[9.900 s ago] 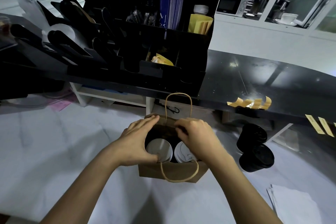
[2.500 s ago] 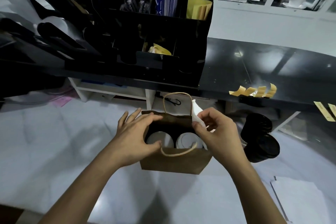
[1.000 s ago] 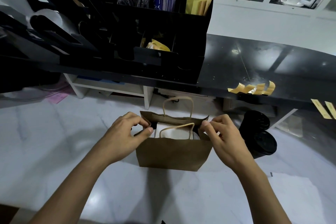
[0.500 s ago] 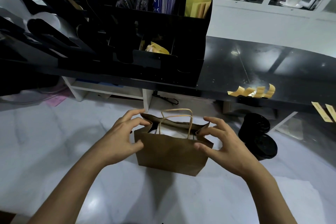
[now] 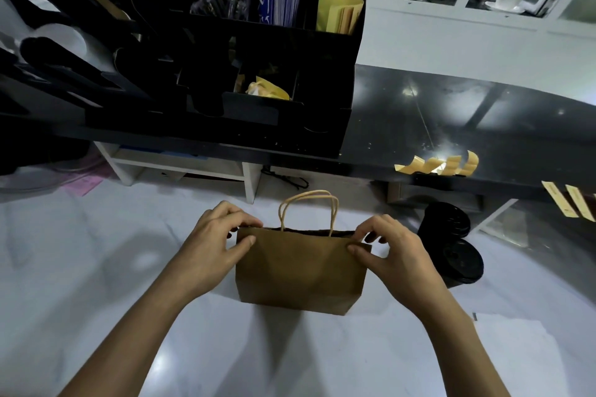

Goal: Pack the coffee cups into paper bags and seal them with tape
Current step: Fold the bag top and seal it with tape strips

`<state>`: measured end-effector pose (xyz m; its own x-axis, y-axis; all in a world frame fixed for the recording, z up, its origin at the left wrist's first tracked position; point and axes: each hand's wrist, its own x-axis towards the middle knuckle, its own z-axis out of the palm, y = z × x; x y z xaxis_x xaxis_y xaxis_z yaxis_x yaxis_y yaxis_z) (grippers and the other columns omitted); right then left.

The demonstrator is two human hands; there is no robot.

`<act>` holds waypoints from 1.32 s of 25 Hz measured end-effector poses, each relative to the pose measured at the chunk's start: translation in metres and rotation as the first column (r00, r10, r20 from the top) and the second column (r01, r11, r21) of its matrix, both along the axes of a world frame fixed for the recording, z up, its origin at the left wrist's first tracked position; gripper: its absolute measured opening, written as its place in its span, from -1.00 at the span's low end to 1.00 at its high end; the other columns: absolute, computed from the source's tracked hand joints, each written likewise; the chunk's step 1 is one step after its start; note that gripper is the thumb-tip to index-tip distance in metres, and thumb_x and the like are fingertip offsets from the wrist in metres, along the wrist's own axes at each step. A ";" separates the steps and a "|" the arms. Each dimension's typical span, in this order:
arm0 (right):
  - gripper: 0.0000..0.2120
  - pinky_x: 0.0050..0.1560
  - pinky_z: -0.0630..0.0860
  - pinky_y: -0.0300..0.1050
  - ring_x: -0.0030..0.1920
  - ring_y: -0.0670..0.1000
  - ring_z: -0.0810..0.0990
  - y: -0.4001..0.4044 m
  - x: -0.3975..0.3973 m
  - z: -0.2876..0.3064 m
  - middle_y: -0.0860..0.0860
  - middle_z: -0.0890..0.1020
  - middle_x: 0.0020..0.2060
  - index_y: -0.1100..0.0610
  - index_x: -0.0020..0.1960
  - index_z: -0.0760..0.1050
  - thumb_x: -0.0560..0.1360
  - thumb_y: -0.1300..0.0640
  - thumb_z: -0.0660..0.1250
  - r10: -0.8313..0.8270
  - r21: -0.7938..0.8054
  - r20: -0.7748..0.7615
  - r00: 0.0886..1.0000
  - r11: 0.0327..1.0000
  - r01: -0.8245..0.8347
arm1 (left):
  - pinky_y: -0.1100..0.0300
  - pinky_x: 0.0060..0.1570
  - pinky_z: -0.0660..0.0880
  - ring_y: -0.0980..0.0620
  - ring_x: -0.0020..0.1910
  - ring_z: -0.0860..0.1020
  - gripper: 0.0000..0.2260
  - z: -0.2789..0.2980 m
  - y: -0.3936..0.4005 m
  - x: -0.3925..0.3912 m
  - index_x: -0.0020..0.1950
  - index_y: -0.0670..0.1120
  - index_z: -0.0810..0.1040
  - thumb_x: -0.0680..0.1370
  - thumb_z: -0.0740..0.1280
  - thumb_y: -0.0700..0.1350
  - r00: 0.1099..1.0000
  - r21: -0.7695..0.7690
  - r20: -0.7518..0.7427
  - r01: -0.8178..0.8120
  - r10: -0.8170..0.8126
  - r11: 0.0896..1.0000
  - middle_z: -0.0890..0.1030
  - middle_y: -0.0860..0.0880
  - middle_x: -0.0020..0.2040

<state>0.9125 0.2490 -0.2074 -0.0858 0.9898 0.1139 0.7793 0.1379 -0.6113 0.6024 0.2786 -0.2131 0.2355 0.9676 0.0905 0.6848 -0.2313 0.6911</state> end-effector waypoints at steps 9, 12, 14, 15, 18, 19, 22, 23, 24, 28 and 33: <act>-0.82 -0.06 0.54 -0.20 -0.02 -0.14 0.57 0.007 0.002 0.010 -0.21 0.61 -0.09 -0.08 -0.05 0.48 0.50 -0.01 0.49 -0.047 -0.043 -0.163 0.986 0.998 0.040 | 0.29 -0.02 0.44 0.24 0.06 0.50 -0.78 -0.003 0.002 0.008 -0.05 0.19 0.64 0.54 0.42 -0.18 0.999 0.051 0.032 -0.039 0.037 0.998 0.57 0.29 0.01; -0.74 -0.13 0.56 -0.06 -0.19 -0.06 0.65 0.026 0.008 0.013 -0.04 0.70 -0.17 0.09 -0.06 0.59 0.60 -0.10 0.33 -0.291 -0.109 -0.499 0.816 0.956 0.274 | 0.32 -0.06 0.41 0.22 0.08 0.50 -0.76 -0.004 0.002 0.010 -0.06 0.21 0.65 0.54 0.44 -0.18 0.998 0.046 0.031 -0.047 0.045 0.998 0.58 0.28 0.00; -0.60 -0.19 0.55 -0.05 -0.22 0.06 0.65 0.048 0.019 0.015 0.10 0.72 -0.16 0.22 0.00 0.63 0.65 -0.11 0.24 -0.508 -0.300 -0.647 0.569 0.855 0.423 | 0.32 -0.06 0.41 0.22 0.08 0.49 -0.75 -0.004 0.003 0.010 -0.06 0.22 0.64 0.53 0.44 -0.18 0.998 0.048 0.026 -0.051 0.049 0.998 0.57 0.30 0.01; -0.55 -0.20 0.54 -0.05 -0.24 0.07 0.64 0.057 0.025 0.017 0.15 0.72 -0.16 0.25 0.03 0.63 0.65 -0.13 0.23 -0.592 -0.412 -0.672 0.444 0.798 0.440 | 0.32 -0.07 0.41 0.23 0.09 0.49 -0.75 -0.003 0.003 0.011 -0.06 0.22 0.65 0.53 0.44 -0.18 0.998 0.048 0.025 -0.053 0.052 0.997 0.57 0.30 0.01; -0.44 -0.16 0.56 -0.04 -0.22 0.06 0.64 0.079 0.034 0.021 0.15 0.71 -0.14 0.24 0.03 0.65 0.58 -0.28 0.25 -0.688 -0.566 -0.649 0.325 0.722 0.398 | 0.34 -0.06 0.39 0.24 0.09 0.48 -0.76 -0.002 0.002 0.011 -0.05 0.19 0.66 0.54 0.44 -0.19 0.998 0.036 0.040 -0.051 0.049 0.998 0.57 0.29 0.02; -0.40 -0.10 0.57 -0.02 -0.19 0.06 0.65 0.083 0.034 0.023 0.14 0.72 -0.12 0.23 0.04 0.65 0.55 -0.33 0.25 -0.689 -0.579 -0.651 0.319 0.722 0.379 | 0.35 -0.06 0.39 0.24 0.09 0.48 -0.77 -0.001 0.001 0.011 -0.05 0.19 0.66 0.54 0.44 -0.19 0.998 0.033 0.039 -0.049 0.048 0.998 0.57 0.29 0.02; -0.32 0.02 0.57 0.03 -0.17 0.08 0.65 0.089 0.032 0.028 0.12 0.71 -0.15 0.21 0.04 0.64 0.53 -0.41 0.19 -0.688 -0.620 -0.698 0.196 0.719 0.313 | 0.34 -0.06 0.39 0.25 0.10 0.47 -0.77 -0.002 0.001 0.009 -0.04 0.20 0.66 0.54 0.43 -0.17 0.998 0.028 0.027 -0.051 0.050 0.998 0.55 0.31 0.03; -0.33 0.03 0.56 0.03 -0.19 0.08 0.64 0.091 0.032 0.030 0.11 0.70 -0.19 0.21 0.02 0.64 0.53 -0.41 0.19 -0.690 -0.632 -0.707 0.155 0.715 0.298 | 0.34 -0.06 0.39 0.26 0.09 0.47 -0.78 -0.003 0.001 0.009 -0.04 0.19 0.66 0.54 0.43 -0.17 0.998 0.025 0.029 -0.052 0.052 0.998 0.56 0.30 0.02; -0.36 0.01 0.55 0.02 -0.22 0.07 0.63 0.092 0.032 0.031 0.10 0.68 -0.22 0.20 0.00 0.64 0.53 -0.38 0.21 -0.693 -0.639 -0.709 0.134 0.711 0.293 | 0.35 -0.06 0.38 0.26 0.09 0.47 -0.78 -0.003 0.001 0.008 -0.04 0.19 0.66 0.54 0.43 -0.17 0.998 0.022 0.033 -0.054 0.054 0.998 0.56 0.30 0.02; -0.73 -0.22 0.54 -0.08 -0.31 0.03 0.59 0.095 0.033 0.029 0.05 0.62 -0.30 0.14 -0.20 0.57 0.52 -0.05 0.34 -0.726 -0.658 -0.672 0.146 0.676 0.332 | 0.33 -0.06 0.38 0.23 0.06 0.49 -0.78 -0.002 0.001 0.008 -0.06 0.19 0.66 0.54 0.43 -0.18 0.998 0.027 0.045 -0.047 0.046 0.999 0.58 0.26 -0.01; -0.88 -0.35 0.49 -0.15 -0.43 -0.01 0.55 0.092 0.037 0.027 0.00 0.59 -0.45 0.16 -0.23 0.54 0.47 0.16 0.31 -0.754 -0.650 -0.628 0.192 0.644 0.404 | 0.26 -0.06 0.42 0.23 0.05 0.49 -0.79 -0.004 0.002 0.006 -0.05 0.19 0.66 0.53 0.45 -0.16 0.998 0.034 0.031 -0.048 0.047 0.998 0.58 0.26 -0.05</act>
